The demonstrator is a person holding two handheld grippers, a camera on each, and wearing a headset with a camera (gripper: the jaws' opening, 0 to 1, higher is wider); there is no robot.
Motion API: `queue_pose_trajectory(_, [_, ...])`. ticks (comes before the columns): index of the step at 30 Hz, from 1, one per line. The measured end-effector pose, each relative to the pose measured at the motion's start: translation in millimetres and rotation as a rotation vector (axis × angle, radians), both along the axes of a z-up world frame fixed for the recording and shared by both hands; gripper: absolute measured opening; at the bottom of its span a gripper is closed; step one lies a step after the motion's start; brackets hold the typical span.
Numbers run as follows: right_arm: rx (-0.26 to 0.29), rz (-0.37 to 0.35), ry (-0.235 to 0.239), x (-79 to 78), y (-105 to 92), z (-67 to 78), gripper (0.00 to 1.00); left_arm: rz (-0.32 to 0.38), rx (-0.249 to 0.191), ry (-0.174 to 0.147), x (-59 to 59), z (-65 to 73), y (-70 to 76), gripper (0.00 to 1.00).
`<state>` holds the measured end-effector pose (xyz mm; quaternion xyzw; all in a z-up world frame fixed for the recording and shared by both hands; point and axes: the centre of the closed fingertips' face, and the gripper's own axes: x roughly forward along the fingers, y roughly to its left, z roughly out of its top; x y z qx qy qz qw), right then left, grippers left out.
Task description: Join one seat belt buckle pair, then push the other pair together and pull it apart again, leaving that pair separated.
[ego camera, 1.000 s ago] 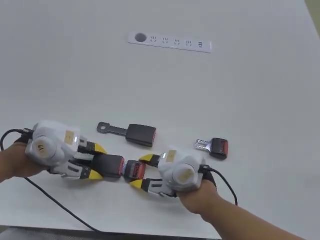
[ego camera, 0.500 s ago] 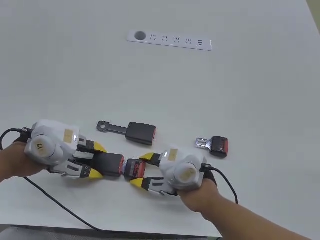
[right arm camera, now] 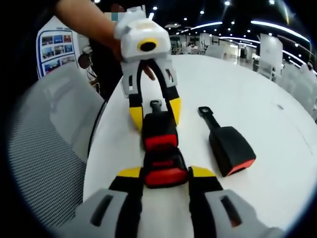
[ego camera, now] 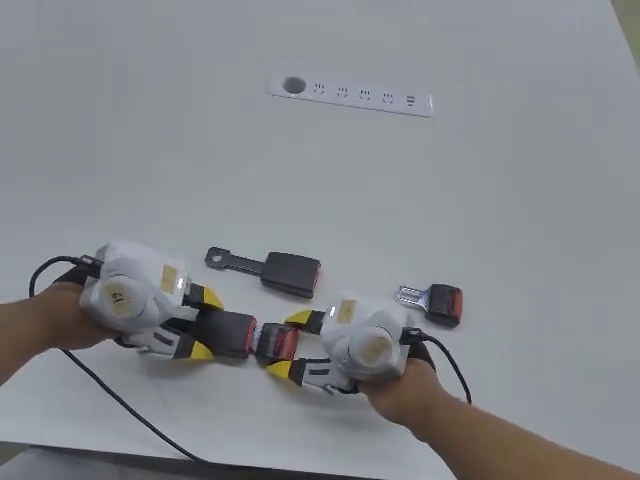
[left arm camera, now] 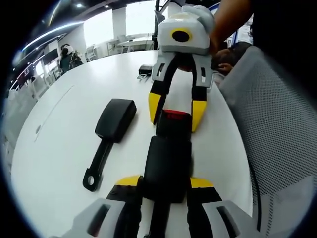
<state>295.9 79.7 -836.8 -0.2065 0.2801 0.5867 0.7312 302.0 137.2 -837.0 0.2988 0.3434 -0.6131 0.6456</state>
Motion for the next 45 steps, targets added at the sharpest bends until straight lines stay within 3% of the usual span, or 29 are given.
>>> queue_pose_trajectory(2, [0.039, -0.039, 0.033, -2.6, 5.2, 4.8, 0.46, 0.0, 0.018, 0.003, -1.6, 1.4, -1.2, 0.38])
queue_pose_trajectory(3, [0.057, -0.048, 0.058, -4.7, 7.3, 7.4, 0.61, 0.014, 0.023, 0.014, -2.7, 2.7, -0.9, 0.41])
queue_pose_trajectory(5, [0.056, -0.059, 0.038, -2.9, 5.1, 11.4, 0.78, 0.079, 0.006, 0.007, 1.8, 9.7, -3.7, 0.49])
queue_pose_trajectory(6, [0.064, -0.057, 0.026, -3.2, 2.2, 14.3, 0.8, 0.095, -0.018, -0.017, 6.9, 12.3, -4.7, 0.53])
queue_pose_trajectory(8, [0.062, -0.057, 0.029, -5.3, -4.6, 16.1, 0.78, 0.117, -0.041, -0.02, 7.7, 19.8, -7.2, 0.63])
queue_pose_trajectory(11, [0.065, -0.065, 0.018, -5.4, -15.3, 20.6, 0.81, 0.123, -0.035, -0.048, 9.3, 27.7, -9.4, 0.71])
queue_pose_trajectory(17, [0.078, -0.115, 0.01, 3.1, -43.1, 31.4, 0.82, 0.144, -0.055, -0.082, 12.1, 40.7, -16.2, 0.79])
queue_pose_trajectory(24, [0.088, -0.16, 0.01, 10.3, -82.0, 38.1, 0.8, 0.163, -0.051, -0.107, 16.9, 48.9, -19.6, 0.79])
queue_pose_trajectory(29, [0.052, -0.204, 0.003, 21.9, -114.5, 34.6, 0.8, 0.159, -0.06, -0.126, 25.1, 51.6, -21.4, 0.78])
queue_pose_trajectory(30, [0.05, -0.217, 0.0, 25.8, -122.6, 35.7, 0.79, 0.157, -0.059, -0.141, 29.1, 52.7, -22.7, 0.78])
queue_pose_trajectory(38, [-0.005, -0.24, -0.003, 52.7, -173.4, 33.3, 0.75, 0.149, -0.068, -0.161, 53.1, 59.3, -31.6, 0.78])
queue_pose_trajectory(45, [-0.02, -0.23, 0.027, 64.7, -193.0, 28.4, 0.73, 0.119, -0.052, -0.167, 72.4, 58.6, -39.2, 0.78])
